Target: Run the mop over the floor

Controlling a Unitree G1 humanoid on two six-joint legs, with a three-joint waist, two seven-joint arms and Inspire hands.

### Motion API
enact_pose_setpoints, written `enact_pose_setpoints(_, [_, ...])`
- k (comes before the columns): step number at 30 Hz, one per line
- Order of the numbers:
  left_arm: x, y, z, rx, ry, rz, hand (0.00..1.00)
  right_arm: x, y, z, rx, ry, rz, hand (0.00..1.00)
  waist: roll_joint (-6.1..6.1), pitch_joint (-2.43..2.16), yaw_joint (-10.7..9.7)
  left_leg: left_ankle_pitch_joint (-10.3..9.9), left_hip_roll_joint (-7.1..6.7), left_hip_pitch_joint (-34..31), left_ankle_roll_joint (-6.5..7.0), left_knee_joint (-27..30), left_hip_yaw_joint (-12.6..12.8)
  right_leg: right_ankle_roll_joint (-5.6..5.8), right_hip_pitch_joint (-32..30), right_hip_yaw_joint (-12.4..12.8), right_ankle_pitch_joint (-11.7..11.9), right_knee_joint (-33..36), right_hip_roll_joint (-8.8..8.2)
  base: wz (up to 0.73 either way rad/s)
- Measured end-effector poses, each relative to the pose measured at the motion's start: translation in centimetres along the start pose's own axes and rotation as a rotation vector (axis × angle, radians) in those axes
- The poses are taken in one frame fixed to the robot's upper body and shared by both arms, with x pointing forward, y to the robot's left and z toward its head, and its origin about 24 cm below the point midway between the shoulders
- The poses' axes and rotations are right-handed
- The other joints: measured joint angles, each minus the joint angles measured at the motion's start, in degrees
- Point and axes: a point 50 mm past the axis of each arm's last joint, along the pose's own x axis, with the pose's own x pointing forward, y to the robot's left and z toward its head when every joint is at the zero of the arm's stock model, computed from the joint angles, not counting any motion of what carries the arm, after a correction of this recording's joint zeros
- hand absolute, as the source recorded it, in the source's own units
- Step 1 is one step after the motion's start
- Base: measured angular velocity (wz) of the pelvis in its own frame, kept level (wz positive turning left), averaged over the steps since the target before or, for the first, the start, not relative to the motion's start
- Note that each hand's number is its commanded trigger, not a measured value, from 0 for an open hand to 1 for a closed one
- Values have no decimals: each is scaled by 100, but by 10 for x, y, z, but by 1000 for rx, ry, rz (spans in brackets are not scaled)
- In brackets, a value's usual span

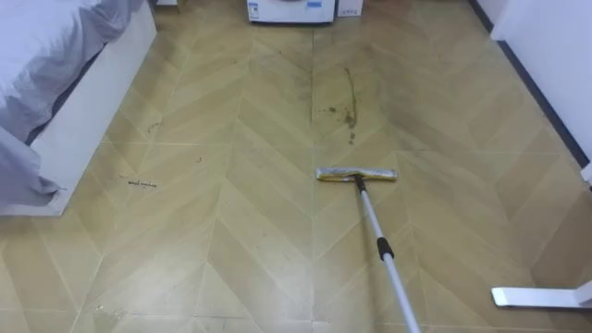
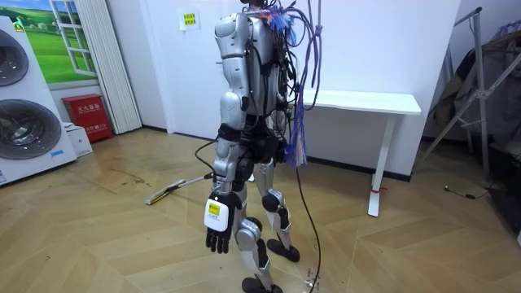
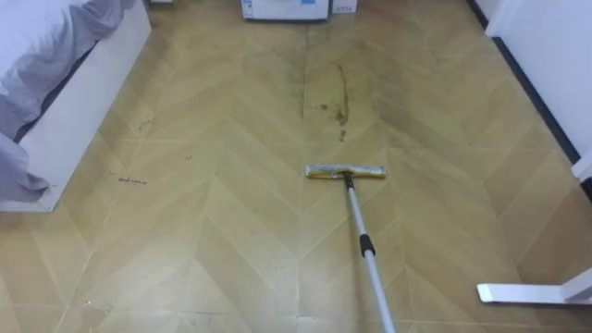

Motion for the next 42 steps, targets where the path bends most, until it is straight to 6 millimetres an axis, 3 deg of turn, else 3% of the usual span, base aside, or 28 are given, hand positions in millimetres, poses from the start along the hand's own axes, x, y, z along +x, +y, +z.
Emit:
enact_pose_setpoints(15, [0,-5,0,3,5,-41,0,-1,-3,6,1,-12,3,100,-11,3,25,4,-1,-56,-7,15,-15,0,-83,-21,0,2,-6,0])
enact_pose_setpoints(22, [0,1,10,10,-11,-36,0,-2,-9,23,46,-53,16,100,-101,-6,42,32,-6,-535,-6,220,-45,-10,-498,-30,6,58,-14,2])
enact_pose_setpoints(27, [1,5,21,14,-43,-26,0,-3,-10,27,47,-63,18,100,-92,4,50,32,-1,-857,-6,342,-56,-19,-770,-41,14,153,-14,0])
enact_pose_setpoints(34, [0,4,24,70,-52,-23,0,-3,-12,32,43,-85,-33,100,-5,-12,41,32,28,-1473,-6,609,-40,-40,-1390,-73,28,389,-20,0])
enact_pose_setpoints(39, [1,1,32,54,-56,-33,0,-3,-13,33,41,-86,-80,100,29,21,41,33,36,-2140,-4,929,-96,-65,-2077,-87,7,803,-52,2])
enact_pose_setpoints(42, [0,-1,47,50,-92,-23,0,-3,-13,35,48,-88,-106,100,28,51,56,31,46,-2851,-5,1441,-148,-127,-2727,-69,-60,1253,-70,7])
